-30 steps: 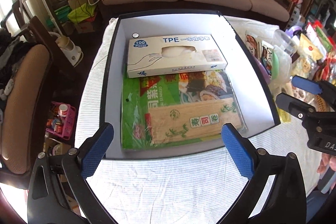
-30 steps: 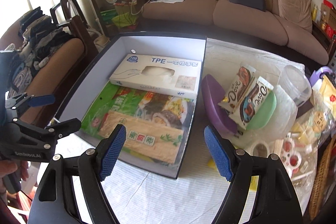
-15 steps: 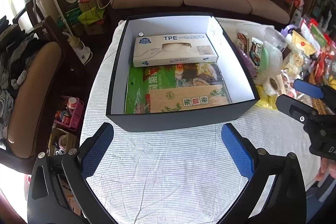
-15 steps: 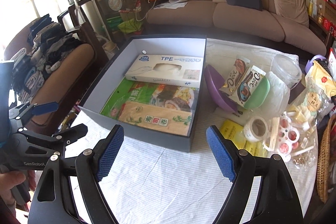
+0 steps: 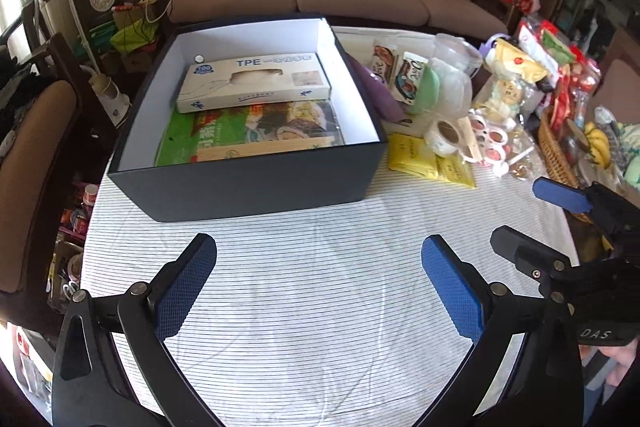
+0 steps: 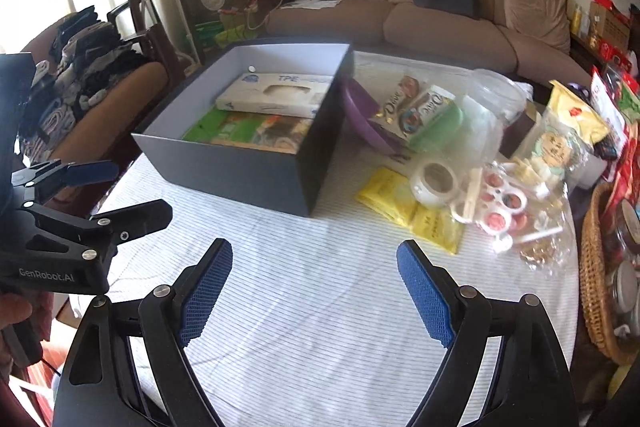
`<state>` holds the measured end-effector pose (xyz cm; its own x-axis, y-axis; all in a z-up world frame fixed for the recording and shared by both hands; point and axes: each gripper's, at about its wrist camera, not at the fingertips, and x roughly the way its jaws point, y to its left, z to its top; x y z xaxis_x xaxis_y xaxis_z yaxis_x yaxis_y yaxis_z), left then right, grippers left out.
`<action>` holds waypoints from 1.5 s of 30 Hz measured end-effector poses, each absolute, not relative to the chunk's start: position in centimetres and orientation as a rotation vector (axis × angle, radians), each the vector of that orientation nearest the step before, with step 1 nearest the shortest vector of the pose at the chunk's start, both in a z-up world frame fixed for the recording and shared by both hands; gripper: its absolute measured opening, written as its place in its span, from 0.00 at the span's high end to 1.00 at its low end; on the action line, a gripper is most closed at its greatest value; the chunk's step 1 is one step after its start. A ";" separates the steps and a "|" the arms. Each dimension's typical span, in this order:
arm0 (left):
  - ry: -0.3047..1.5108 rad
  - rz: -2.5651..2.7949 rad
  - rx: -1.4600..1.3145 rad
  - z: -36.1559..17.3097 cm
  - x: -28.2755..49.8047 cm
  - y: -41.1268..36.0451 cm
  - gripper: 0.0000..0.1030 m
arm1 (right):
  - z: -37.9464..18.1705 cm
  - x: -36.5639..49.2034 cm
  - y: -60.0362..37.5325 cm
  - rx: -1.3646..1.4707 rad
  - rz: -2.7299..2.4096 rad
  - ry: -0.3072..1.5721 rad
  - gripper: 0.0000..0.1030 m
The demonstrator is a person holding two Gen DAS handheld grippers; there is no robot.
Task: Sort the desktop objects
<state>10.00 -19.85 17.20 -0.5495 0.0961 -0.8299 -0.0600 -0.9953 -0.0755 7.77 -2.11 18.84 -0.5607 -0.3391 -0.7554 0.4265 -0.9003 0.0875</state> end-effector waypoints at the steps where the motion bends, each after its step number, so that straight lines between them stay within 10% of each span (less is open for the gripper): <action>1: -0.064 2.677 -1.421 16.8 10.1 -19.0 0.00 | 18.3 8.0 -0.8 1.144 -2.458 0.135 0.16; 24: -0.093 2.515 -1.392 7.5 1.9 -4.4 0.00 | 10.9 0.7 18.3 1.252 -2.665 -0.280 0.16; 45: -0.397 2.551 -1.271 9.5 0.6 -10.2 0.00 | 10.9 -2.9 14.9 1.112 -2.533 -0.332 0.16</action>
<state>0.64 -10.22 9.53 -0.5819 0.3510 -0.7336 -0.1115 -0.9280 -0.3555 -2.90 14.86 10.88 -0.6291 -0.4083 -0.6615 0.2239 -0.9101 0.3487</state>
